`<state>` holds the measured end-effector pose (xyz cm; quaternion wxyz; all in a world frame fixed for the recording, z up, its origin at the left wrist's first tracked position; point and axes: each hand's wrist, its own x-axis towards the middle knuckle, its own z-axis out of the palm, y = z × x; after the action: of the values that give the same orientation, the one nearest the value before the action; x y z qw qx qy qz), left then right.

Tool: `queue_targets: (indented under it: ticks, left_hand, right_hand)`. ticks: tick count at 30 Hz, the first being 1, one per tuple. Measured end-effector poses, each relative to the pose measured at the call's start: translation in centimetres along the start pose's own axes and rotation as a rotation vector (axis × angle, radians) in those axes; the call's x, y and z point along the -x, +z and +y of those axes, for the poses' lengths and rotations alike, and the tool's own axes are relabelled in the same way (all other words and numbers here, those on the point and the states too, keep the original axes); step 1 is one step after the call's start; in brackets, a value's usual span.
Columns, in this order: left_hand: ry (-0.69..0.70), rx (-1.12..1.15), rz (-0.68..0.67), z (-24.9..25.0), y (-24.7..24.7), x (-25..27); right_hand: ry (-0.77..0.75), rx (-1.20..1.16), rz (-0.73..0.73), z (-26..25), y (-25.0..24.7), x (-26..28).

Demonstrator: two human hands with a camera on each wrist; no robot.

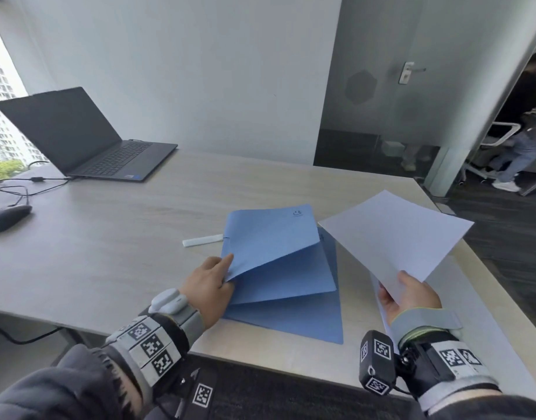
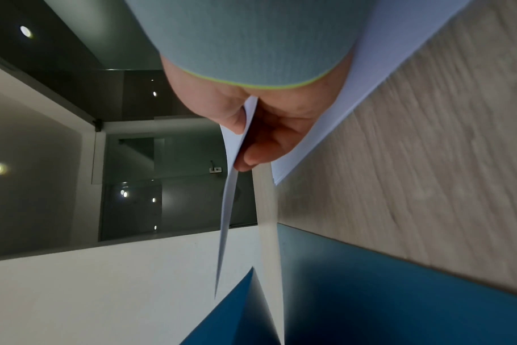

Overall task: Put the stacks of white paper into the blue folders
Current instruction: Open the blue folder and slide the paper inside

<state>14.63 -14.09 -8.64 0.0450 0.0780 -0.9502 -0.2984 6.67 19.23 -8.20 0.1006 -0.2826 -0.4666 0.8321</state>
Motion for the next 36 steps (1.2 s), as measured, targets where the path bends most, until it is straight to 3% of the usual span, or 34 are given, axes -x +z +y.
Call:
queue_targets:
  ticks: [5,10,15,21,27,36]
  left_hand:
    - [-0.038,0.205,0.077,-0.5,1.4,0.6]
    - [-0.063,0.484,0.168,-1.0,1.6,0.5]
    - [-0.113,0.583,0.229,-1.2,1.5,0.7]
    - [-0.201,0.615,0.301,-0.3,1.2,1.0]
    - [-0.157,0.642,0.295,0.2,0.5,1.6]
    - [-0.151,0.637,0.267,0.2,0.3,1.7]
  right_hand:
    - [-0.077,0.150,-0.022,0.6,0.6,0.2]
    - [-0.204,0.524,-0.258,0.4,2.3,1.7]
    - [-0.221,0.804,-0.434,1.7,4.1,3.0]
    - [-0.163,0.885,-0.551,4.0,6.5,4.8]
    - [-0.136,0.847,-0.639,5.2,7.7,5.0]
    - [-0.086,0.826,-0.653,6.0,7.5,4.3]
